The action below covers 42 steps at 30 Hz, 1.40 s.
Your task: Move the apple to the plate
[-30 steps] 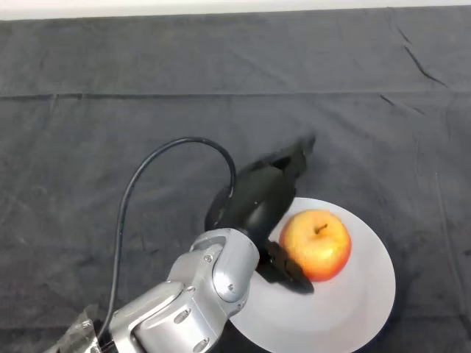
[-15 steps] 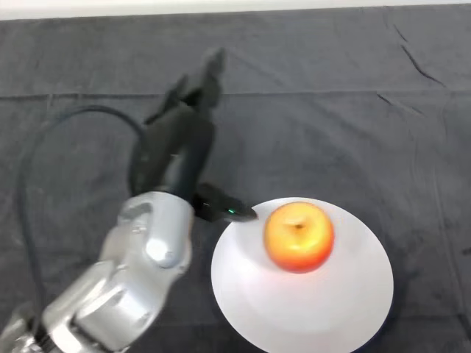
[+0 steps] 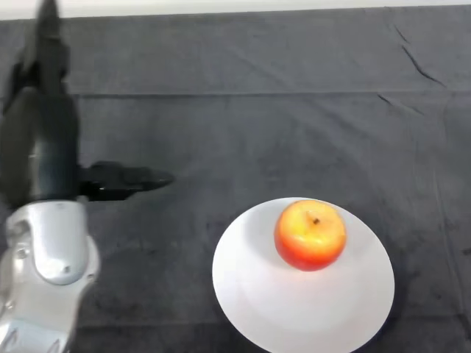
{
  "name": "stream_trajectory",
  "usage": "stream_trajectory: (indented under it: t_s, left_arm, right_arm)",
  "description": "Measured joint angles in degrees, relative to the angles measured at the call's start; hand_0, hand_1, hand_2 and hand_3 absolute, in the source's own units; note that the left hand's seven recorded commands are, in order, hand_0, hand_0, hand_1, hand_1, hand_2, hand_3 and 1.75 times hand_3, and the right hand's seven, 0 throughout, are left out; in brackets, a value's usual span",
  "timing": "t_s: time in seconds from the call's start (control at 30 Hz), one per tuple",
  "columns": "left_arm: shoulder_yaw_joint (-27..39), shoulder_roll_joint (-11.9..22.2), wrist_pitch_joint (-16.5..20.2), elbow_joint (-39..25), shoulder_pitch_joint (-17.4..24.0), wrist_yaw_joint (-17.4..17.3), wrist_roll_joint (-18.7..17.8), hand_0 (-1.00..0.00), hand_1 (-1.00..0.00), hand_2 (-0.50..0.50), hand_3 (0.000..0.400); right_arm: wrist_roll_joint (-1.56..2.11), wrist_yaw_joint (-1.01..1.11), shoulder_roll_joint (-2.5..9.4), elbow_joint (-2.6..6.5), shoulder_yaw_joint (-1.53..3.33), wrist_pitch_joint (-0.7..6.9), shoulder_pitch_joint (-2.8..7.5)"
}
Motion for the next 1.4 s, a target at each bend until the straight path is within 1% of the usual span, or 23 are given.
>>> stream_trajectory:
  t_s: [0.03,0.07,0.17,0.27,0.3,0.43,0.57,0.67,0.8,1.0,1.07,1.33,1.4]
  left_arm:
    - [0.9,-0.1,-0.4,-0.1,0.4,0.6,0.0,0.00,0.00,0.00,0.000]
    - [2.6,-0.1,-1.0,-0.5,1.4,0.8,-0.3,0.00,0.00,0.00,0.000]
    - [9.1,-0.1,-3.6,-2.3,5.2,0.9,-2.5,0.00,0.00,0.00,0.000]
    - [12.6,-1.0,-5.2,-2.4,6.1,1.6,-3.5,0.00,0.00,0.00,0.000]
    - [14.4,-1.0,-6.3,-2.6,7.2,1.6,-3.8,0.00,0.00,0.00,0.000]
    - [22.7,-1.3,-10.7,-2.7,11.6,1.7,-7.3,0.00,0.00,0.00,0.000]
    - [29.0,-2.3,-15.5,-2.7,14.4,2.4,-9.8,0.00,0.00,0.00,0.000]
    - [32.3,-3.4,-18.4,-2.0,15.0,3.4,-10.7,0.00,0.00,0.00,0.000]
    - [36.4,-3.6,-20.4,-1.8,16.8,4.6,-12.3,0.00,0.00,0.00,0.000]
    - [41.2,-3.7,-22.6,-1.1,18.0,5.7,-14.3,0.00,0.00,0.00,0.000]
    - [42.3,-3.8,-23.5,-0.8,19.0,6.3,-14.8,0.00,0.00,0.00,0.000]
    - [46.2,-4.1,-29.2,3.6,19.7,7.8,-16.1,0.00,0.00,0.00,0.000]
    - [47.3,-4.1,-31.0,4.6,20.9,8.0,-16.4,0.00,0.00,0.00,0.000]
  right_arm:
    - [0.00,0.00,0.00,0.00,0.00,0.00,0.00]
    - [0.01,0.04,0.12,0.00,0.10,0.02,-0.04]
    - [0.00,0.01,0.04,0.00,0.07,0.01,0.03]
    - [0.01,0.02,0.08,0.00,0.12,0.01,0.01]
    - [0.01,0.03,0.18,0.00,0.18,0.03,0.01]
    - [0.01,0.01,0.13,0.00,0.14,0.01,0.04]
    - [0.01,0.01,0.13,0.00,0.14,0.01,0.04]
    - [0.01,0.01,0.13,0.00,0.14,0.01,0.04]
    - [0.01,0.01,0.13,0.00,0.13,0.01,0.04]
    - [0.01,0.01,0.13,0.00,0.14,0.01,0.04]
    - [0.01,0.01,0.13,0.00,0.14,0.01,0.04]
    - [0.01,0.01,0.13,0.00,0.14,0.01,0.04]
    - [0.01,0.01,0.12,0.00,0.12,0.01,0.04]
